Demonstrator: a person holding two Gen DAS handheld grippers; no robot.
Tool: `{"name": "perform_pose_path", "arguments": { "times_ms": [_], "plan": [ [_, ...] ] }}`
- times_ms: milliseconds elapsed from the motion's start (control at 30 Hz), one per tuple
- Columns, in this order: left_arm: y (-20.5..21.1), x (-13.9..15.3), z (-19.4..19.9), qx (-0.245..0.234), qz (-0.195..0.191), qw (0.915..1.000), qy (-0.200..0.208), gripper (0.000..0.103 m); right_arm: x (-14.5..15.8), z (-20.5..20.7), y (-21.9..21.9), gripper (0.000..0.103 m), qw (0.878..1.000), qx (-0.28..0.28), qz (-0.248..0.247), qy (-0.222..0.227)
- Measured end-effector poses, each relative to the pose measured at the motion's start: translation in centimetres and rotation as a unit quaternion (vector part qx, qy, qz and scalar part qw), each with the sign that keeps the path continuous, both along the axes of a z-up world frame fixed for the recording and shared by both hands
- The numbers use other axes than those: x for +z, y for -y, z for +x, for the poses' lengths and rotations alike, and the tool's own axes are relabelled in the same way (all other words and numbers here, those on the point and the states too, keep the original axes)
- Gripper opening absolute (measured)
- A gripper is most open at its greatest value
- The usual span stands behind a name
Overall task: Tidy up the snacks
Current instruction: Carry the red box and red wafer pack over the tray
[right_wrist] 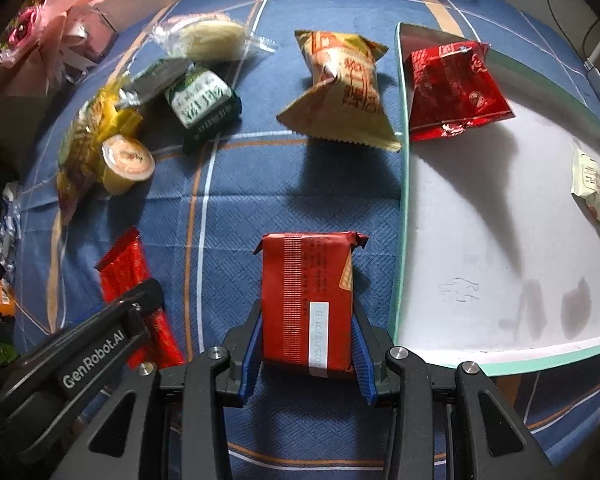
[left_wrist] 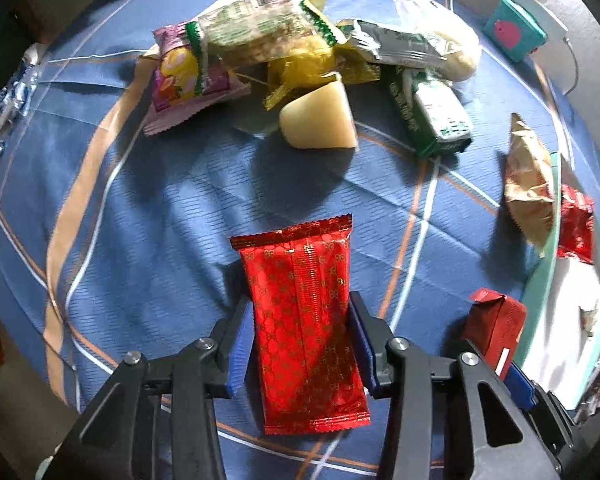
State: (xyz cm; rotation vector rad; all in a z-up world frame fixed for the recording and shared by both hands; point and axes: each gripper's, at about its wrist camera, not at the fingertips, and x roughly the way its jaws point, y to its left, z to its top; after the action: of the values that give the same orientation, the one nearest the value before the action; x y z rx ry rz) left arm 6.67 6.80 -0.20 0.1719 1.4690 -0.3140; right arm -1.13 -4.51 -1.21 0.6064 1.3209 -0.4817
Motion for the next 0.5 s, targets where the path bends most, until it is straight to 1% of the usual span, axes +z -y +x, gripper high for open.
{"name": "perform_pose_path", "arguments": {
  "times_ms": [67,167,200,333,500],
  "plan": [
    [0.1,0.4,0.0,0.001,-0.008,1.0,0.002,0.046,0.4,-0.1,0.4,0.042,1.0,-0.006,0.003,0.01],
    [0.1,1.8,0.2,0.007,-0.032,0.9993,0.016,0.046,1.8,-0.5,0.9,0.042,0.999,-0.015,0.002,0.031],
    [0.1,2.8,0.3,0.009,-0.044,0.9986,0.029,0.046,2.3,-0.6,1.0,0.042,0.999,-0.019,0.002,0.04],
    [0.2,5.6,0.2,0.011,-0.069,0.9952,0.069,0.046,4.6,-1.3,1.5,0.042,0.996,-0.038,-0.018,0.076],
    [0.5,7.4,0.0,0.006,-0.086,0.9919,0.093,0.046,6.3,-1.9,1.9,0.042,0.994,-0.04,-0.03,0.095]
  ]
}}
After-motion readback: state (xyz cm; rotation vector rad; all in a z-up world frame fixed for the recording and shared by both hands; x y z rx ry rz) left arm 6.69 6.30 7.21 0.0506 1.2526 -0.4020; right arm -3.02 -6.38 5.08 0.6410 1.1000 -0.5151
